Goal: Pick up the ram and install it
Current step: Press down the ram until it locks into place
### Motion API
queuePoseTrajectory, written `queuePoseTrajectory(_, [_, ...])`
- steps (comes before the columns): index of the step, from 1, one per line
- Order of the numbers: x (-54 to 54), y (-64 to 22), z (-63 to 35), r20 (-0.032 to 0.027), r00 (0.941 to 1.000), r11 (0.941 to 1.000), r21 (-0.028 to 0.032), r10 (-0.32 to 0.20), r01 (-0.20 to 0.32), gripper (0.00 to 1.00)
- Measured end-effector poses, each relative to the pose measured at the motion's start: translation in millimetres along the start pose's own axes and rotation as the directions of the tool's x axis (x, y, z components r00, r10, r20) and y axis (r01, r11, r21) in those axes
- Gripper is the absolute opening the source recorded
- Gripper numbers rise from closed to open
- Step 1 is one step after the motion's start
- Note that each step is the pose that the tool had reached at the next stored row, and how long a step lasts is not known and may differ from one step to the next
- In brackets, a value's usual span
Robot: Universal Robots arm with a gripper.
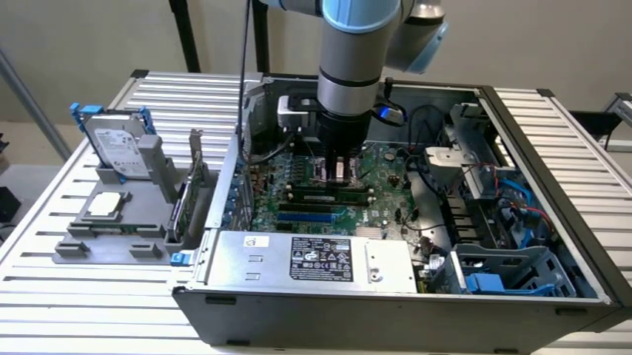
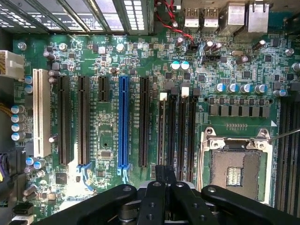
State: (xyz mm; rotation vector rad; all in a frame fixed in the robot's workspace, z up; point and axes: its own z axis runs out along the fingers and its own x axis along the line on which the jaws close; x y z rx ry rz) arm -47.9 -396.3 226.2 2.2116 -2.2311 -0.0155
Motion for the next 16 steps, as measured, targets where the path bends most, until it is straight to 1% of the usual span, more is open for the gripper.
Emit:
queuePoseTrajectory(1, [-0.3,0.0,-3.7,0.0025,1.0,1.0,0.0011,0.0,0.0,0.11])
queuePoseTrajectory(2, [-0.3,0.0,-8.5,0.0015,1.0,1.0,0.0006,0.0,0.0,0.11])
queuePoseTrajectory(5, [-0.3,0.2,-22.2,0.0013,1.0,1.0,0.0003,0.0,0.0,0.11])
queuePoseTrajectory(6, [-0.3,0.2,-24.9,0.0014,1.0,1.0,0.0003,0.0,0.0,0.11])
queuePoseTrajectory(10, [-0.4,0.2,-25.7,0.0024,1.0,1.0,0.0004,0.0,0.0,0.11])
queuePoseTrajectory(16, [-0.3,0.2,-25.8,0.0022,1.0,1.0,0.0003,0.0,0.0,0.11])
